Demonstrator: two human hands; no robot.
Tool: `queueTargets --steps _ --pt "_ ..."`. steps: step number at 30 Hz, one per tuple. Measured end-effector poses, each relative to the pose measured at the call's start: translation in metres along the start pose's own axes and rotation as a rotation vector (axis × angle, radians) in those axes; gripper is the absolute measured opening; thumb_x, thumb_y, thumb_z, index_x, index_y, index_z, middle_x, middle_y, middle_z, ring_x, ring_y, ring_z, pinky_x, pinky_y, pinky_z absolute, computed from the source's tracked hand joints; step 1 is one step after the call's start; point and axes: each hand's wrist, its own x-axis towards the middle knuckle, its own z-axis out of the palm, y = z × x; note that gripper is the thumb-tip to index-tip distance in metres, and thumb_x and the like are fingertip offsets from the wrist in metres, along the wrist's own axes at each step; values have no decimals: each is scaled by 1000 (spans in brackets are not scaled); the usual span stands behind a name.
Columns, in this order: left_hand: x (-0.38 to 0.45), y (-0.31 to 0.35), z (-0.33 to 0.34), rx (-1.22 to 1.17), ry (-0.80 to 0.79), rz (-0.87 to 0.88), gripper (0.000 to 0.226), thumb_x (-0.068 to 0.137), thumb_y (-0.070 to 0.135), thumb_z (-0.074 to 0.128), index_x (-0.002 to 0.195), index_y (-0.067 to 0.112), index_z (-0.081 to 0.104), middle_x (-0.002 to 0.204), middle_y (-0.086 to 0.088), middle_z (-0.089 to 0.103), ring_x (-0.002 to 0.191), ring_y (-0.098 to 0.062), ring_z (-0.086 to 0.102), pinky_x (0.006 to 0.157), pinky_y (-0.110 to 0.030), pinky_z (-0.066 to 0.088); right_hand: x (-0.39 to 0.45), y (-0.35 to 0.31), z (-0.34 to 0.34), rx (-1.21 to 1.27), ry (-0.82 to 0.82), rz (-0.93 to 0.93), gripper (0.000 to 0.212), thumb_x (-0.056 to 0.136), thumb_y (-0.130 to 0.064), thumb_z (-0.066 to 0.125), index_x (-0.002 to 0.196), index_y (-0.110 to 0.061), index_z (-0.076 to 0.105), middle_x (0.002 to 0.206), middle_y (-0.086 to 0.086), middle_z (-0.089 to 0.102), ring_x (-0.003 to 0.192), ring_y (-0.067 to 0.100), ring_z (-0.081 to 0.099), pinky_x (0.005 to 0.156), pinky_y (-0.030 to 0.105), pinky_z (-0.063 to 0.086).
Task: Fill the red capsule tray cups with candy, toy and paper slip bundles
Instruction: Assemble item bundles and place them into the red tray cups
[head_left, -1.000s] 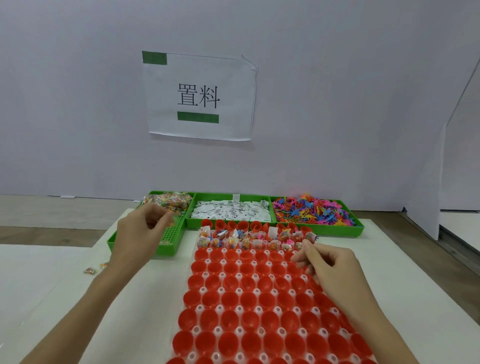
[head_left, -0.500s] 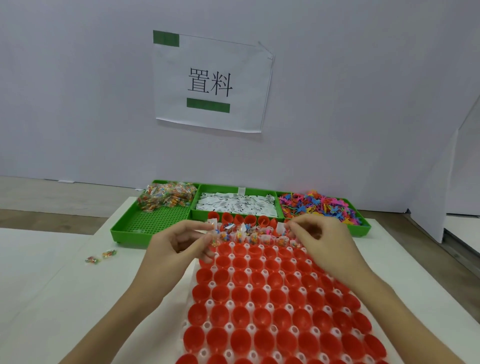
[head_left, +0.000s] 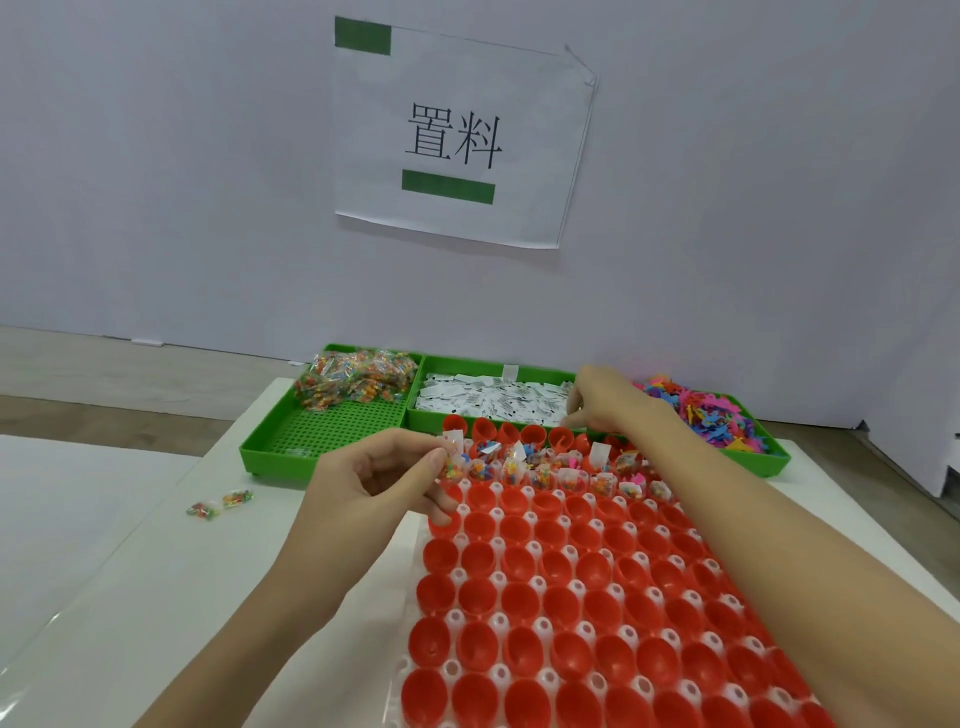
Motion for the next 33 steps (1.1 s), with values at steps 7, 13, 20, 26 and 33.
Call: queueTargets --steps 7,13,20,26,33 --pt "0 1 2 -8 -16 -22 10 93 10 69 91 12 79 75 -18 73 61 -30 71 63 -25 58 0 0 2 16 61 -10 9 85 0 72 81 7 76 81 18 75 82 27 73 77 40 60" --pt "0 2 2 -10 -20 -63 10 92 10 71 91 11 80 82 -18 75 61 -30 70 61 -28 59 -5 4 8 61 116 15 13 80 8 57 73 12 67 77 31 67 76 39 71 68 45 59" --pt "1 2 -3 13 -6 -72 11 92 15 71 89 18 81 81 -16 75 61 -29 70 61 -24 58 -10 5 8 289 229 50 29 98 -9 55 78 8 67 87 28 71 74 38 63 71 42 55" --pt "-1 3 -2 3 -17 -65 9 92 17 72 91 18 80 84 -18 75 63 -31 71 62 -28 59 -63 -10 -3 862 306 -37 17 102 -22 61 110 -10 70 71 -6 72 54 -2 58 53 16 47" --pt "-14 9 17 -42 -88 -61 10 90 8 72 94 10 81 82 -16 76 62 -30 71 60 -28 59 -169 -25 7 1137 343 -90 7 96 -19 69 96 -15 75 72 1 73 60 9 62 55 19 49"
